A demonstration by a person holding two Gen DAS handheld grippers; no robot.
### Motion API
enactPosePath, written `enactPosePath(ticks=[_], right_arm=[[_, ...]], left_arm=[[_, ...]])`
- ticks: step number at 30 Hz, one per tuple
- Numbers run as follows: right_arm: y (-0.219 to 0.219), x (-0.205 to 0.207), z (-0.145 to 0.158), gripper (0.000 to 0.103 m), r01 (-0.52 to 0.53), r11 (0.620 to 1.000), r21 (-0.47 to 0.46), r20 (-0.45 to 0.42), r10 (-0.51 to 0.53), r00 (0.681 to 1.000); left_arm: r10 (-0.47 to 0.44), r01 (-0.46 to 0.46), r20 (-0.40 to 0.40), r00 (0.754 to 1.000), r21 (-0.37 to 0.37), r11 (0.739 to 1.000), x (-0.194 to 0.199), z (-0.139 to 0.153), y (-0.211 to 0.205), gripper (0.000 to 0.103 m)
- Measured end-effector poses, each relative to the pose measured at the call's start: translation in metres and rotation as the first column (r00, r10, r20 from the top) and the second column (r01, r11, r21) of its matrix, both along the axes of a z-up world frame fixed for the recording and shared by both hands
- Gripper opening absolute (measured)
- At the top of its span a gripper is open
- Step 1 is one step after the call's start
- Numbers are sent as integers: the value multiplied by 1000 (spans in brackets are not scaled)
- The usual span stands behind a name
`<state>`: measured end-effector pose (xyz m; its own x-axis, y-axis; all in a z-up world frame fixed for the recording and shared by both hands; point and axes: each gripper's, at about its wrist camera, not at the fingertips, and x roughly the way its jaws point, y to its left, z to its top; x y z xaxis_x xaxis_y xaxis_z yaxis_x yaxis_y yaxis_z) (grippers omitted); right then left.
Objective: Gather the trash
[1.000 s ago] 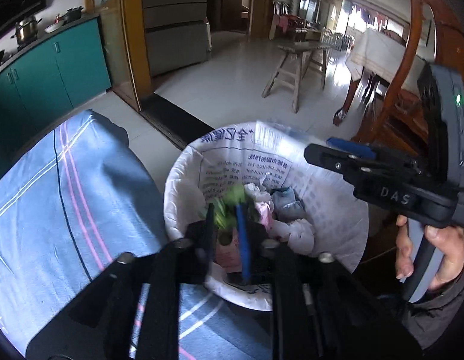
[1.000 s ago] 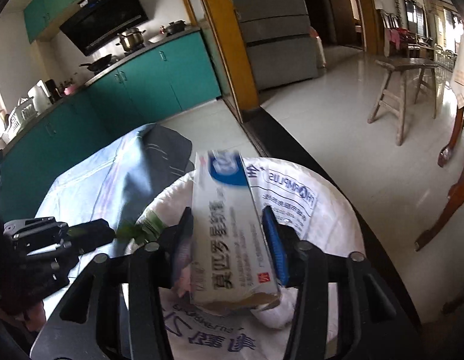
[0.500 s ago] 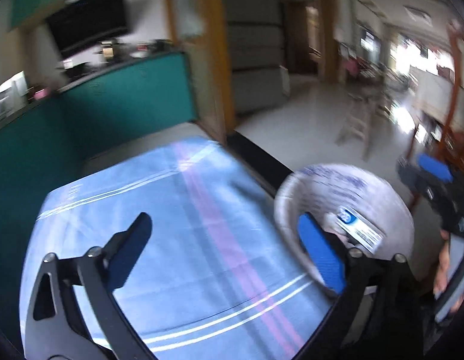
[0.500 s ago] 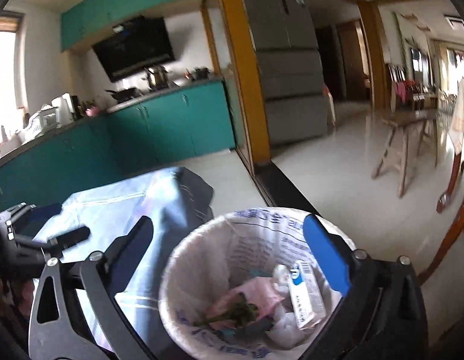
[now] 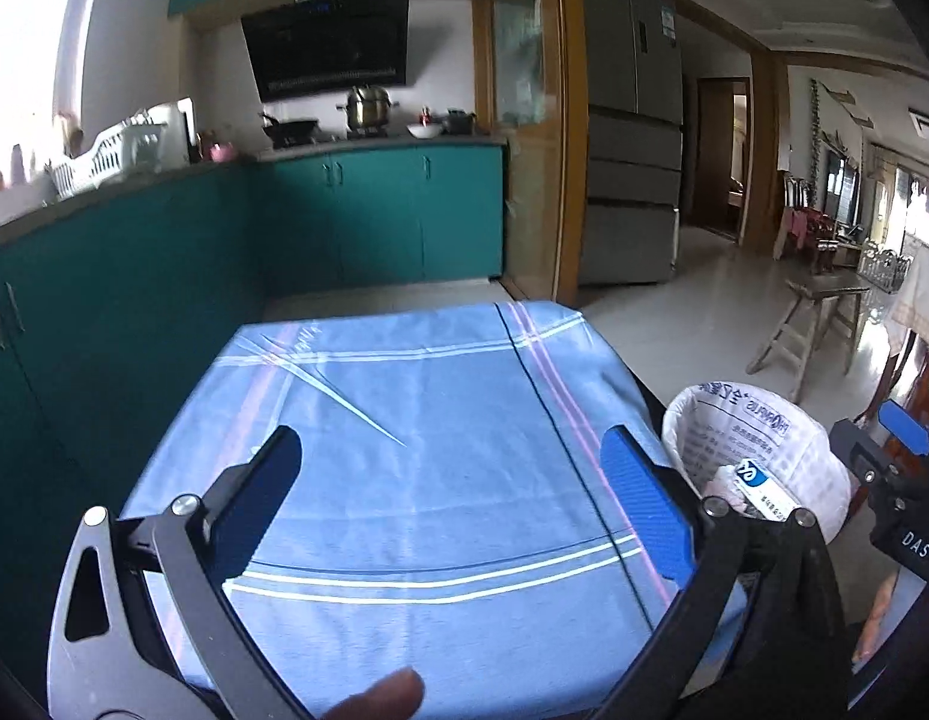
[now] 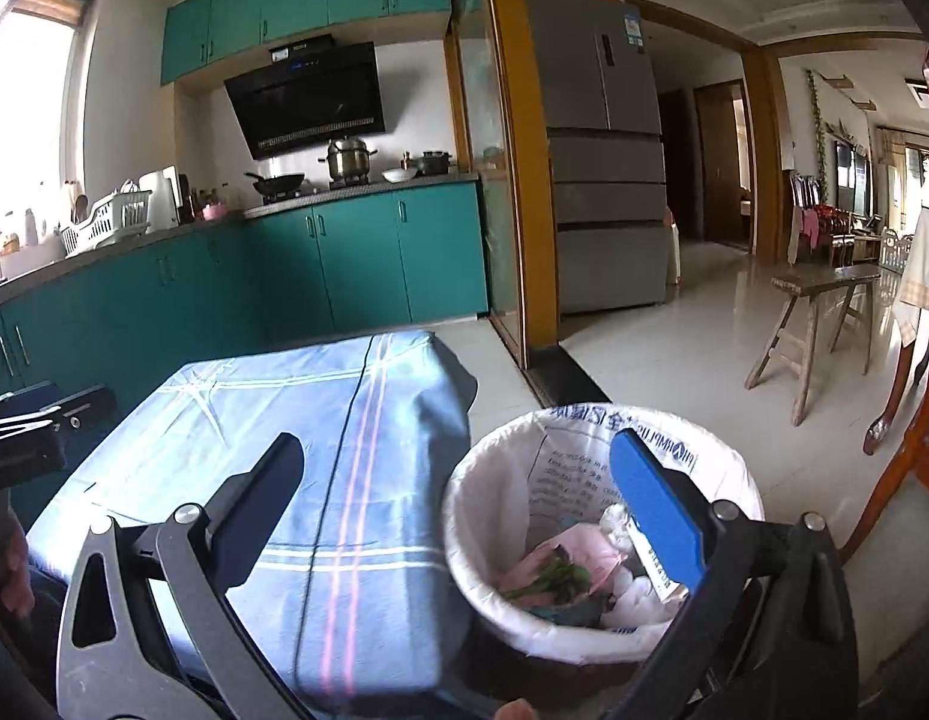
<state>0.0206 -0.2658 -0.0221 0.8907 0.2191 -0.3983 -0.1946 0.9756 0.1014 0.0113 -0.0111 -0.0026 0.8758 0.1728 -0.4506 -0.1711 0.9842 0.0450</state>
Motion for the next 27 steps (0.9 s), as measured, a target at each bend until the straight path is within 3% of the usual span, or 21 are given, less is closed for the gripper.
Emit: enactPosePath(ticks=[12, 27], right_arm=[[22, -24, 19, 100, -7, 999, -54, 51, 10, 999], [20, -40, 32, 100, 9, 999, -54, 77, -4, 997]], left_arm=[[-5, 5, 17, 1000, 8, 1000, -27, 11, 2, 100], [-5, 5, 13, 1000, 4, 1000, -35, 14, -2, 100]])
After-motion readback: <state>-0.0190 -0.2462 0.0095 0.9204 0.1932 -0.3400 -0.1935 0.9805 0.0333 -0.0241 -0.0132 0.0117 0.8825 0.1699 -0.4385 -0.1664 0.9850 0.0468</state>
